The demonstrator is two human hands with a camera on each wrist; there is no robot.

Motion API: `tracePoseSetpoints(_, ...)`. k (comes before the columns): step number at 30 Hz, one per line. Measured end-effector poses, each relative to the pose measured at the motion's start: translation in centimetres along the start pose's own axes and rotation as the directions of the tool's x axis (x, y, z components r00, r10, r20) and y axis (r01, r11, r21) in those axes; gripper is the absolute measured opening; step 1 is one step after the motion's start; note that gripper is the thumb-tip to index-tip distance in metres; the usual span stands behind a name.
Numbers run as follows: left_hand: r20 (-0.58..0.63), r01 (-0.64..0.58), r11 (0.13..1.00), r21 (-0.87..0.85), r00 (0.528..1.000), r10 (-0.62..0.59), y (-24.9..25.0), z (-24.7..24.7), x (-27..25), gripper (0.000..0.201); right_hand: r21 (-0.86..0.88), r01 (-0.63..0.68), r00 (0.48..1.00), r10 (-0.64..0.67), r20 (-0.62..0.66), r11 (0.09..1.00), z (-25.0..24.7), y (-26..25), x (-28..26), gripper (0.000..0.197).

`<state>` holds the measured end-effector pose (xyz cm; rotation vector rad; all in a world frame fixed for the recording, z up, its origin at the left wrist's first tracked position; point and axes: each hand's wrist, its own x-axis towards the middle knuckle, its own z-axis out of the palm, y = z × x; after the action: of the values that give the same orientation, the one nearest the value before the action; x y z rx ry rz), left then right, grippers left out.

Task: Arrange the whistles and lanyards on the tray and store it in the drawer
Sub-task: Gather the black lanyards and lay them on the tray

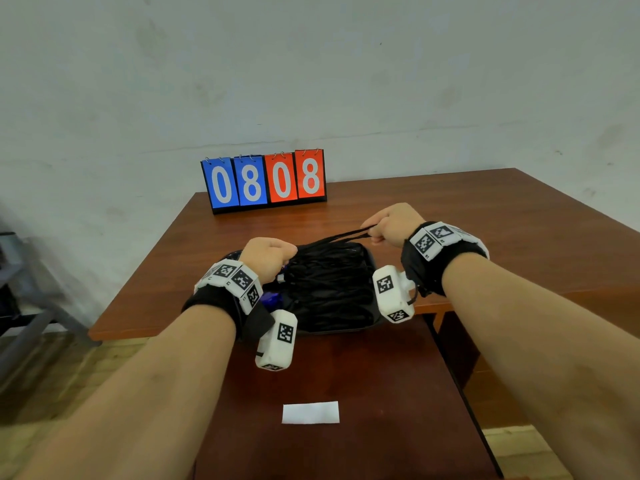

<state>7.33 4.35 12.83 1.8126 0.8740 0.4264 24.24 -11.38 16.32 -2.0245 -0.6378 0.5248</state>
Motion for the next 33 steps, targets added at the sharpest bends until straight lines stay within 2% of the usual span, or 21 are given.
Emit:
tracePoseSetpoints(8, -0.012, 0.054, 0.998, -0.035, 0.998, -0.054, -0.6, 0.2, 0.4, 0.016, 0.019, 0.0, 0.997, -0.001, 0.074, 1.0, -0.1, 0.9, -0.2, 0.025)
tracePoseSetpoints(11, 0.004, 0.095, 0.989, -0.118, 0.995, -0.095, -0.8, 0.3, 0.5, 0.016, 0.143, -0.034, 0.996, 0.023, 0.082, 0.989, -0.2, 1.7, 0.3, 0.022)
tracePoseSetpoints(14, 0.002, 0.086, 0.992, -0.092, 0.996, -0.086, -1.2, 0.1, 0.8, 0.014, 0.282, -0.077, 0.994, 0.051, 0.098, 0.956, -0.2, 2.6, 0.5, 0.016)
tracePoseSetpoints(17, -0.004, 0.112, 0.993, -0.031, 0.994, -0.112, -1.3, 0.2, 1.0, 0.01, 0.321, -0.086, 0.991, 0.048, 0.125, 0.943, 0.0, 3.0, 0.7, 0.015)
tracePoseSetpoints(19, 0.043, 0.125, 0.992, 0.015, 0.991, -0.126, -1.1, 0.5, 1.0, 0.021, 0.314, -0.102, 0.989, 0.061, 0.137, 0.944, 0.2, 3.1, 0.8, 0.017)
tracePoseSetpoints(22, 0.016, 0.151, 0.988, 0.015, 0.988, -0.151, -1.2, 0.8, 1.1, 0.031, 0.308, -0.169, 0.979, 0.123, 0.162, 0.936, 0.5, 3.2, 0.8, 0.024)
tracePoseSetpoints(25, 0.007, 0.161, 0.986, 0.03, 0.987, -0.162, -1.5, 1.0, 1.4, 0.027, 0.263, -0.258, 0.962, 0.221, 0.161, 0.93, 1.1, 3.2, 1.1, 0.033)
tracePoseSetpoints(27, -0.022, 0.14, 0.984, 0.108, 0.99, -0.139, -1.8, 1.1, 1.6, 0.017, 0.148, -0.304, 0.948, 0.283, 0.144, 0.941, 1.6, 3.3, 1.4, 0.034)
tracePoseSetpoints(30, -0.029, 0.131, 0.975, 0.181, 0.991, -0.128, -2.2, 1.2, 1.7, 0.011, -0.073, -0.278, 0.952, 0.285, 0.113, 0.958, 2.4, 3.7, 1.8, 0.03)
tracePoseSetpoints(33, -0.042, 0.133, 0.958, 0.254, 0.991, -0.127, -2.5, 1.3, 2.0, 0.011, -0.203, -0.223, 0.963, 0.247, 0.105, 0.954, 2.9, 4.3, 2.2, 0.023)
